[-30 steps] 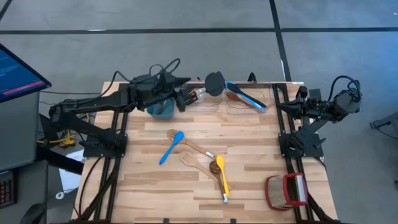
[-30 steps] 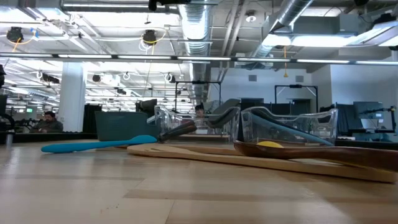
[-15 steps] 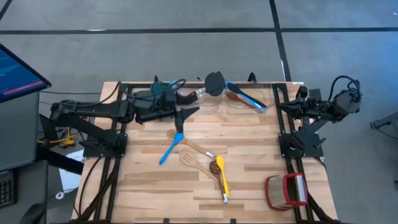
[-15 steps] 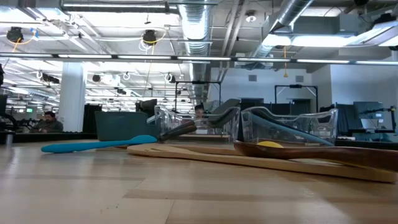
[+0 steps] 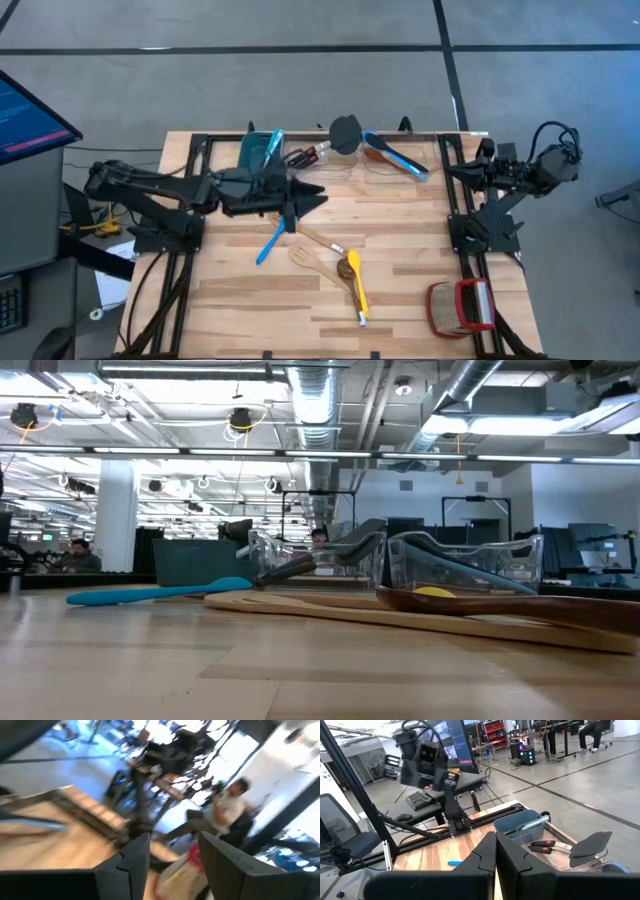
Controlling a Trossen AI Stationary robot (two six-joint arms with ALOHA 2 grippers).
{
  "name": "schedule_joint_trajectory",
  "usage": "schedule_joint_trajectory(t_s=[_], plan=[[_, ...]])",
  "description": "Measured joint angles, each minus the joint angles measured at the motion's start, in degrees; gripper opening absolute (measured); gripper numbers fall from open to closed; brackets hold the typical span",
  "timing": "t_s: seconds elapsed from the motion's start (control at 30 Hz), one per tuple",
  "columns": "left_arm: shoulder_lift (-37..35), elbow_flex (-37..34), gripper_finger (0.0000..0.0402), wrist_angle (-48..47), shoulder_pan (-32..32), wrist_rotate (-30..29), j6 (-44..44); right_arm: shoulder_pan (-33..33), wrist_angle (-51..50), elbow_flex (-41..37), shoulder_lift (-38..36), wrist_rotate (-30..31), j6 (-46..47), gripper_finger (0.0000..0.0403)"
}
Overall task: Pick & Place Kitchen Items
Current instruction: Put the blue serving spoon into the right transparent bin
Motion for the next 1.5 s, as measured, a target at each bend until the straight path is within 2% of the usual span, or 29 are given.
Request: schedule_joint_trajectory(t_s=[0.23, 0.37, 0.47, 0.6, 0.8, 0.93, 1.07, 1.23, 1.37, 1.5], plan=[[6.3, 0.0, 0.0125, 16.7, -5.5, 0.3, 0.2, 0.0, 0.0, 0.0, 0.0, -0.2, 0.0, 0.0], [9.3, 0.0, 0.0114, 22.0, -7.9, 0.2, 0.7, 0.0, 0.0, 0.0, 0.0, -0.1, 0.0, 0.0], [10.7, 0.0, 0.0102, 23.4, -10.1, -2.4, 4.6, 0.0, 0.0, 0.0, 0.0, -0.2, 0.0, 0.0], [11.0, 0.1, 0.008, 23.5, -12.4, -8.1, 4.7, 0.0, 0.2, 0.0, 0.0, -0.1, 0.0, 0.0], [10.9, 4.2, 0.003, 23.1, -14.2, -9.0, 10.9, 0.0, 0.2, 0.0, 0.0, -0.1, 3.1, 0.0], [10.9, 7.3, 0.0004, 16.1, -14.1, -10.3, 11.6, 0.0, 0.2, 0.0, 0.0, -0.1, 4.4, 0.0], [12.0, 10.0, 0.0002, 6.0, -13.5, -12.9, 5.6, 0.0, 0.2, 0.0, 0.0, -0.1, 4.5, 0.0], [13.6, 12.9, 0.0001, -7.7, -12.3, -13.0, -1.4, 0.0, 0.2, 0.0, 0.0, 0.1, 3.9, 0.0], [13.4, 13.3, 0.0001, -22.3, -10.2, -11.1, -9.6, 0.0, 0.2, 0.0, 0.0, 0.1, 3.9, 0.0], [13.6, 13.3, 0.0001, -38.6, -7.4, -6.4, -19.2, 0.0, 0.2, 0.0, 0.0, 0.1, 3.9, 0.0]])
